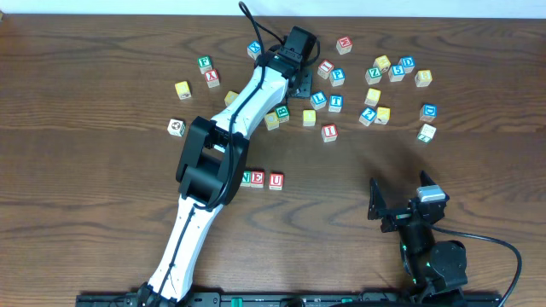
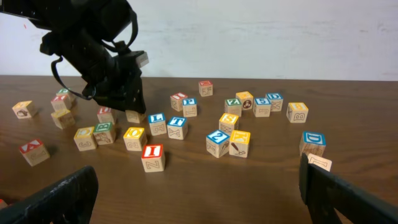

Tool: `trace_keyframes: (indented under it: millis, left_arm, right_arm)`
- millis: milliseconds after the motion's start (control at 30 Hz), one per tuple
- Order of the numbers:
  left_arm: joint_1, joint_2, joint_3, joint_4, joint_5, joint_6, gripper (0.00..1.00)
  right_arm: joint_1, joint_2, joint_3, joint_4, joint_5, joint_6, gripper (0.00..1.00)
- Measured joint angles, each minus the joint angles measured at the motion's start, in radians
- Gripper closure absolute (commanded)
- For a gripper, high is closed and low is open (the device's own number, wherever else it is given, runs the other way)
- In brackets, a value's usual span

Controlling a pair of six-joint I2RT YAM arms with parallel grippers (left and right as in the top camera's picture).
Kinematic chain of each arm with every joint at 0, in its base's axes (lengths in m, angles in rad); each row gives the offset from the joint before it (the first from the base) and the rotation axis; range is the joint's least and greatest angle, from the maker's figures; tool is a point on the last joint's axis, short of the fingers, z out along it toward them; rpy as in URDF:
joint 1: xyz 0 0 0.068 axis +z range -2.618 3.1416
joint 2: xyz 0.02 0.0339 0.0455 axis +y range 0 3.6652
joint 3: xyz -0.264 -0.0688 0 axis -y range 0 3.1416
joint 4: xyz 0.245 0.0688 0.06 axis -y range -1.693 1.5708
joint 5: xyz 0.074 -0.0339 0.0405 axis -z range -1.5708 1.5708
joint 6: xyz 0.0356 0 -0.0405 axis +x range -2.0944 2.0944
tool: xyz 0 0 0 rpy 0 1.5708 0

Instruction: Spell out NEURIPS

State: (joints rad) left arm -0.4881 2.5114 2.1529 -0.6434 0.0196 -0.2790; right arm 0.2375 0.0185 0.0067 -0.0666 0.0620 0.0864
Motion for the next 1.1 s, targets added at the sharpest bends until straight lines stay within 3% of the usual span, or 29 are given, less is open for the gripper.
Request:
trace_keyframes:
  millis: [467, 1100]
  left_arm:
    - [-0.001, 0.0, 0.0, -0.003, -0.028, 0.022, 0.64]
    - [-0.001, 0.0, 0.0, -0.013, -0.101, 0.067, 0.64]
  right_arm:
    - [0.0, 0.0, 0.0, 0.0, 0.0, 0.0, 0.01]
    - [0.0, 0.0, 0.0, 0.0, 0.0, 0.0, 0.01]
